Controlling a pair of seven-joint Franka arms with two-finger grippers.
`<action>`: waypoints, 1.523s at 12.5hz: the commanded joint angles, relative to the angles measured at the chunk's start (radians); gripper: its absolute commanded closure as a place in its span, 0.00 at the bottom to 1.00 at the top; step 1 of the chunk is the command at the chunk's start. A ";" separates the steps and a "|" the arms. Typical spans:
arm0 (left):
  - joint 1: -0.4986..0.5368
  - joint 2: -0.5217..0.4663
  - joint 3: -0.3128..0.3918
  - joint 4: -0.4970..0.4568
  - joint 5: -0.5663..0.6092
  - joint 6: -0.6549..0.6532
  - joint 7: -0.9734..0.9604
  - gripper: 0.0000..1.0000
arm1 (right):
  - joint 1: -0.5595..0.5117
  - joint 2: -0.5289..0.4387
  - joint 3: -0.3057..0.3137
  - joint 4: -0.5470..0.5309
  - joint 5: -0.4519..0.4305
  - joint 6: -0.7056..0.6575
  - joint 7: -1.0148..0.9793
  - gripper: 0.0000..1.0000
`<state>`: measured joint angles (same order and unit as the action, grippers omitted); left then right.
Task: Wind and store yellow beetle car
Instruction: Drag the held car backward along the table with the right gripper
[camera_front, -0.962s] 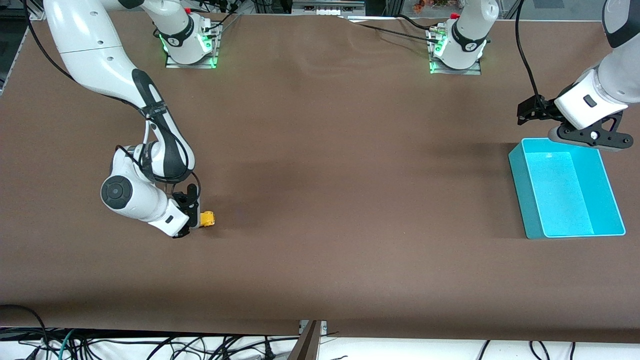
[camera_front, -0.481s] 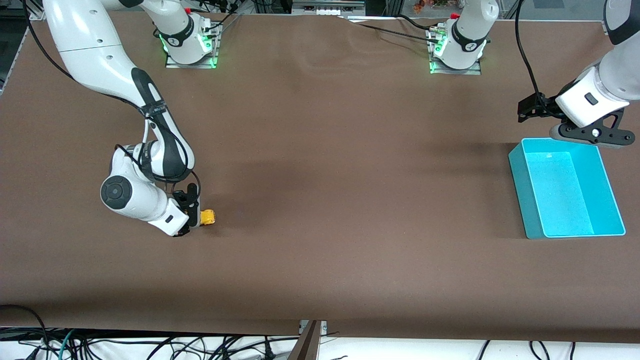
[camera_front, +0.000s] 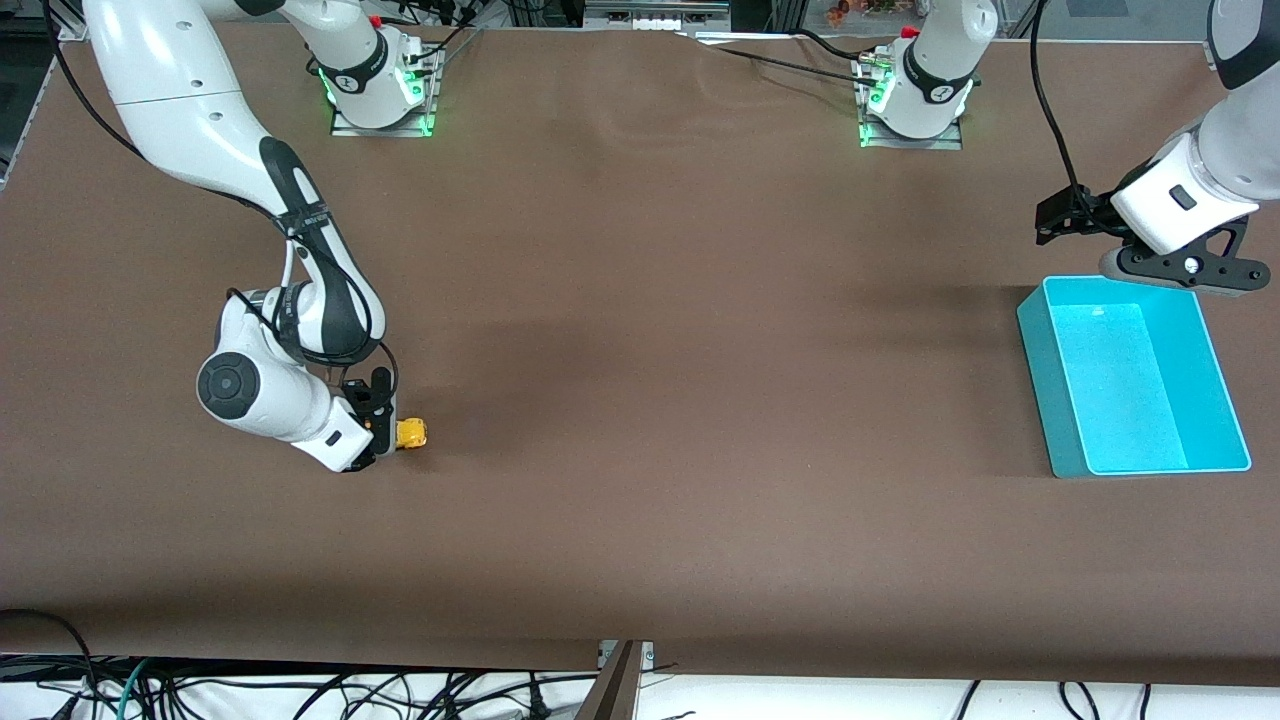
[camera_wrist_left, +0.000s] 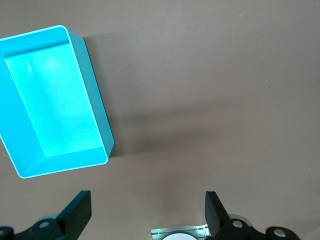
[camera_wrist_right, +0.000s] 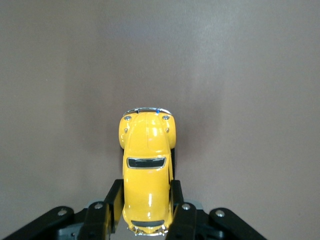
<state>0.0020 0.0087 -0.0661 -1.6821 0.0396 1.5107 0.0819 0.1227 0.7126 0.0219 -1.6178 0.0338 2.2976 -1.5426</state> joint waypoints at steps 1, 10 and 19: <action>0.009 -0.013 -0.011 -0.002 0.000 -0.012 -0.011 0.00 | -0.035 -0.019 0.000 -0.045 0.012 0.005 -0.022 0.69; 0.007 -0.015 -0.011 -0.004 -0.009 -0.020 -0.016 0.00 | -0.132 -0.008 0.000 -0.050 0.014 0.039 -0.140 0.68; 0.010 -0.021 -0.009 0.005 -0.009 -0.020 -0.002 0.00 | -0.193 -0.008 0.000 -0.050 0.014 0.043 -0.182 0.68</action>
<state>0.0021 0.0001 -0.0679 -1.6821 0.0396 1.5056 0.0792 -0.0533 0.7118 0.0179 -1.6249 0.0350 2.3188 -1.6968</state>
